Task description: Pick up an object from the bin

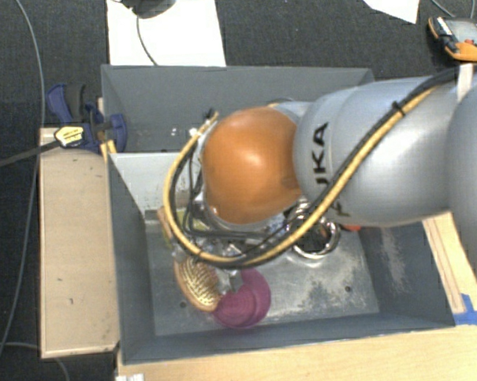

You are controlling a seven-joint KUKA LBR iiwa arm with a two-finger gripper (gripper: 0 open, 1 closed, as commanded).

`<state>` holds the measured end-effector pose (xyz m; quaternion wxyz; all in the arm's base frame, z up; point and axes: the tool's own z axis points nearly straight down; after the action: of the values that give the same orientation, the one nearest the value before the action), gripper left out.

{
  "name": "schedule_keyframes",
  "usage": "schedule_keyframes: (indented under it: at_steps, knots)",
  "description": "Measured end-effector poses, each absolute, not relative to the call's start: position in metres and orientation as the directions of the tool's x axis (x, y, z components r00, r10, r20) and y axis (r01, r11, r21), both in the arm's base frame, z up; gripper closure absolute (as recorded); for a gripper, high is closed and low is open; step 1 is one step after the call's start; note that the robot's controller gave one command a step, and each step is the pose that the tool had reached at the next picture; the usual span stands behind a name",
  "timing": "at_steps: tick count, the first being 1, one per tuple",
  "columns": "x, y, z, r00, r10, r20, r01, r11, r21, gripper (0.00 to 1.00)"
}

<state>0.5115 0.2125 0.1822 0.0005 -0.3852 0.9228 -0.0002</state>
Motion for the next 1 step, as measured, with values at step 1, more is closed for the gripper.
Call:
schedule_keyframes:
  at_steps: [1]
  knots:
    - [0.4967, 0.1819, 0.0907, -0.736, -0.677, -0.009, -0.677, 0.736, -0.002, 1.0]
